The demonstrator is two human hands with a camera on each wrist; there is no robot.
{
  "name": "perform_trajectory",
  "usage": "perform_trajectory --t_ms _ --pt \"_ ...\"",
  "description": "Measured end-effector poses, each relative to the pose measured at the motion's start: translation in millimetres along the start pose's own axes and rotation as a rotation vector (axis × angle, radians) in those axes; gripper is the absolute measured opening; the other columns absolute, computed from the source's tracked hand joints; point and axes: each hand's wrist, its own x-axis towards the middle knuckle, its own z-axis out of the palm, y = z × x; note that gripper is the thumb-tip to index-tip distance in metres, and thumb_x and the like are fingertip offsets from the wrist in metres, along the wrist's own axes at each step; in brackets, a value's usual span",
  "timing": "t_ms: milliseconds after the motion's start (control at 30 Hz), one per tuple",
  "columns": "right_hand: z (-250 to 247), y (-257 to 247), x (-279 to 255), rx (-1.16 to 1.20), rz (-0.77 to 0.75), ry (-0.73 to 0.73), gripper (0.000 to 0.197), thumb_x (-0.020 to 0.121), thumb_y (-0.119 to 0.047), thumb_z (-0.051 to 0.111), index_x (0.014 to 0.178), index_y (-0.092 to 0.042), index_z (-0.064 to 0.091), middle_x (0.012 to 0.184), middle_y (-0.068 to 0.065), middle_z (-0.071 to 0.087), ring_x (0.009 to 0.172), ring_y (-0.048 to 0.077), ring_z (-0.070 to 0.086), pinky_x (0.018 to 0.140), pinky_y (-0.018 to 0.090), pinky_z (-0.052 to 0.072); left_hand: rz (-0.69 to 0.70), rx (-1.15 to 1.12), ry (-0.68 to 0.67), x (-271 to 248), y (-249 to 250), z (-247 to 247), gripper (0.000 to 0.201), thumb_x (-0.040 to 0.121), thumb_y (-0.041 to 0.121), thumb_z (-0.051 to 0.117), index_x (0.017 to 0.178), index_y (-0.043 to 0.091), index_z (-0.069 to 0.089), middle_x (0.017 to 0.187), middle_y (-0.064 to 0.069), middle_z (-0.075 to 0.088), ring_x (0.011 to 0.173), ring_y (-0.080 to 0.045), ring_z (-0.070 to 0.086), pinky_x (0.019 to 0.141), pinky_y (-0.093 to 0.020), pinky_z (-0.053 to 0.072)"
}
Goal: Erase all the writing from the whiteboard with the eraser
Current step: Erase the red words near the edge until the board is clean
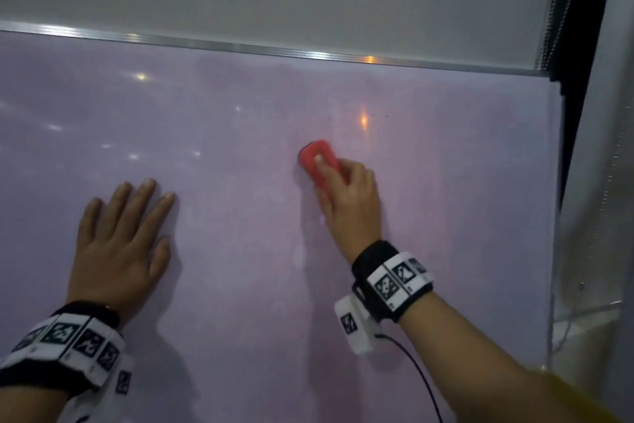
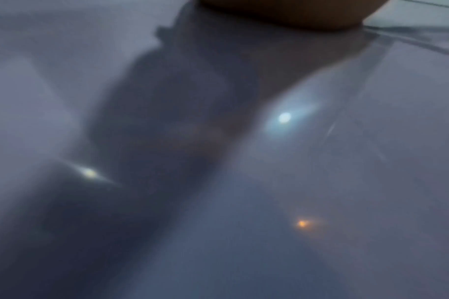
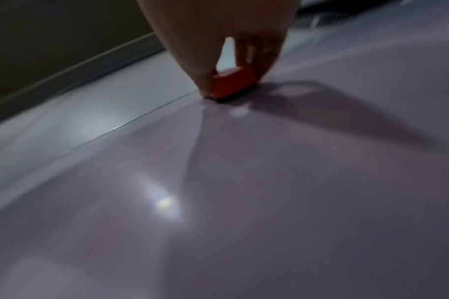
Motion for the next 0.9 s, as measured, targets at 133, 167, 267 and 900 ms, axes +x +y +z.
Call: perform_trajectory --t_ms 133,167,267,900 --pt "-10 -23 -55 0.057 -0.501 -0.437 0.028 0.09 -0.033 0.06 0.117 -0.027 0.057 0.103 0.004 0.067 0.086 0.021 0.056 0.077 0.034 0.044 0.067 -0.06 0.075 4 -1 -16 0.057 0.092 0.034 0.027 0.147 0.019 0.027 0.158 0.007 0.002 0.146 -0.014 0.001 0.118 -0.04 0.002" --pt "-15 -9 -44 0.023 -0.516 -0.501 0.025 0.09 -0.038 0.06 0.113 -0.028 0.06 0.098 -0.004 0.066 0.084 0.015 0.054 0.077 0.033 0.042 0.056 -0.095 0.017 2 -5 -14 0.057 0.092 0.033 0.027 0.147 0.02 0.026 0.158 0.008 0.0 0.146 -0.014 0.0 0.117 -0.04 0.002" --pt "-28 30 34 -0.143 -0.314 -0.271 0.031 0.09 -0.046 0.052 0.107 -0.024 0.066 0.092 -0.003 0.065 0.085 0.019 0.059 0.081 0.036 0.048 0.122 -0.086 0.119 1 -1 -3 0.057 0.092 0.034 0.027 0.148 0.025 0.021 0.159 0.01 -0.004 0.146 -0.013 -0.001 0.117 -0.041 0.003" --pt "-12 -28 85 -0.108 -0.28 -0.222 0.039 0.081 -0.014 0.066 0.12 -0.011 0.062 0.102 0.024 0.06 0.087 0.039 0.056 0.07 0.043 0.049 0.108 -0.119 0.112 1 -2 -1 0.055 0.094 0.033 0.026 0.146 0.019 0.025 0.158 0.008 -0.008 0.146 -0.014 -0.005 0.117 -0.041 0.002"
